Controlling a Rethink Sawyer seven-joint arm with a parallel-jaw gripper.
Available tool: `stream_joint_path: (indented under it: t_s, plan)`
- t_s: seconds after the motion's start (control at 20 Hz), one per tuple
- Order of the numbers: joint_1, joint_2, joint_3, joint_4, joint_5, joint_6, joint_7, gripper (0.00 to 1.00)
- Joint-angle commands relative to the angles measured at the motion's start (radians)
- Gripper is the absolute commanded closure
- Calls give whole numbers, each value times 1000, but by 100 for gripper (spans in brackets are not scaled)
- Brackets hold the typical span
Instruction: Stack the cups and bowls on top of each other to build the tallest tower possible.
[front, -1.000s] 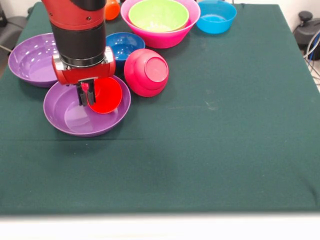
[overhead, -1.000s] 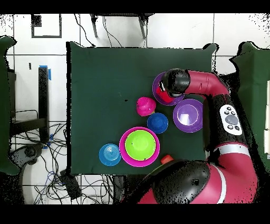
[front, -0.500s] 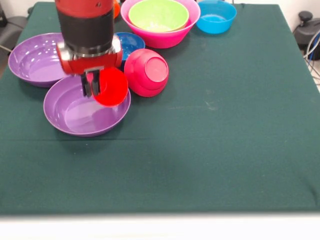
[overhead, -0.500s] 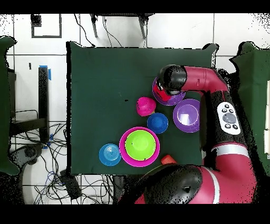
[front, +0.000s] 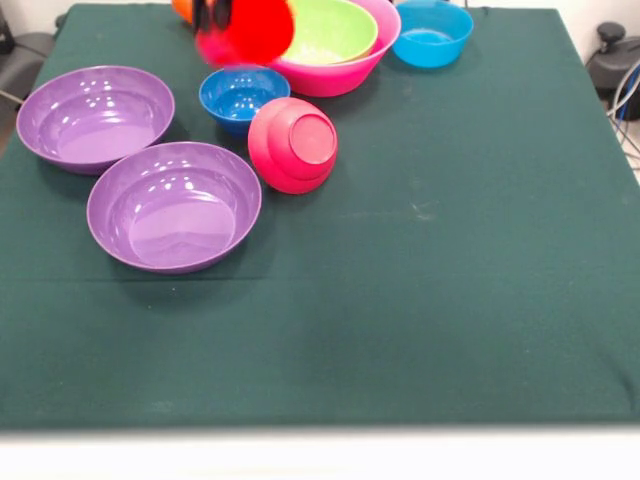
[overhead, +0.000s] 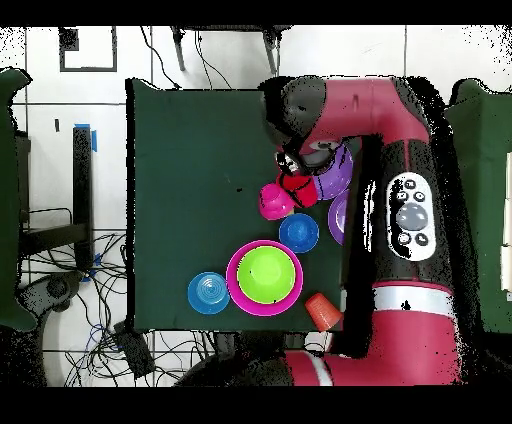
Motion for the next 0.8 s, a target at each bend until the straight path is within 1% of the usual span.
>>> stream_joint_path:
  t_s: [0.05, 0.15, 0.2, 0.35, 0.4, 0.7, 0.8]
  plan:
    - [83, -11, 5, -80, -57, 219, -33, 100]
    - [93, -18, 2, -39, -33, 209, 8, 100]
    - [102, -13, 2, -35, -27, 205, 30, 100]
    - [113, -28, -9, 19, 3, 158, 90, 100]
    - [118, -30, -16, 31, 16, 145, 96, 0]
    - [108, -50, -27, 69, 23, 102, 82, 0]
    - [101, -48, -29, 81, 23, 69, 85, 0]
